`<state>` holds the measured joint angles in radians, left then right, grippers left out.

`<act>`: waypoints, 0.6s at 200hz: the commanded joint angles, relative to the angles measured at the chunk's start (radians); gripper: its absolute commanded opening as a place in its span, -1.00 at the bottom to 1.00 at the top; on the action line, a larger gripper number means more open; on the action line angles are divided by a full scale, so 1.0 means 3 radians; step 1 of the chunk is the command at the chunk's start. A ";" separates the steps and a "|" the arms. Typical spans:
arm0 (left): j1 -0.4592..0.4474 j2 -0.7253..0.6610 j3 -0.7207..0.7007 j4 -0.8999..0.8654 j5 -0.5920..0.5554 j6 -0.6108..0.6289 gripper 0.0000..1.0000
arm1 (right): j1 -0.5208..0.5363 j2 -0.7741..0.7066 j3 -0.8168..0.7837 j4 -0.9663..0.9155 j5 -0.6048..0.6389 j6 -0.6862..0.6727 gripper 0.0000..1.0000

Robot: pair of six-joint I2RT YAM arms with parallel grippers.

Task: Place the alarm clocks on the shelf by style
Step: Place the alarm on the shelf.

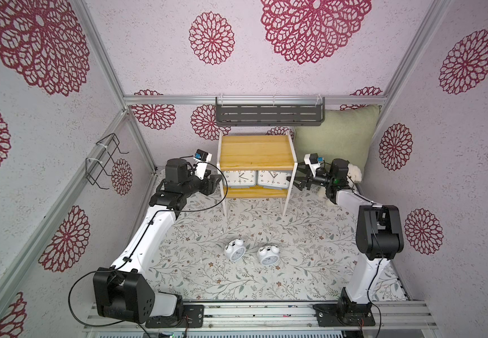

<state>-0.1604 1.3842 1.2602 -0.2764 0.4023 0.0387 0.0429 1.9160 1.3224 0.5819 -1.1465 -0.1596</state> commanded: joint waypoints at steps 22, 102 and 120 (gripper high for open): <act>0.0021 -0.0161 -0.0114 -0.0083 -0.0088 0.0069 0.20 | -0.0056 -0.0307 -0.0071 0.0183 0.0172 0.0030 0.69; 0.0018 -0.0232 -0.0141 -0.0124 -0.0068 0.0080 0.20 | -0.0051 -0.0317 -0.0055 0.0011 0.0406 -0.0107 0.68; 0.0020 -0.0237 -0.0146 -0.0130 -0.0047 0.0077 0.20 | -0.0046 -0.0330 -0.0065 -0.0006 0.0356 -0.0108 0.68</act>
<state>-0.1589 1.3357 1.2274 -0.3138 0.3828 0.0528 0.0288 1.8751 1.2980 0.5774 -1.0428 -0.1673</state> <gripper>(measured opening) 0.602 0.843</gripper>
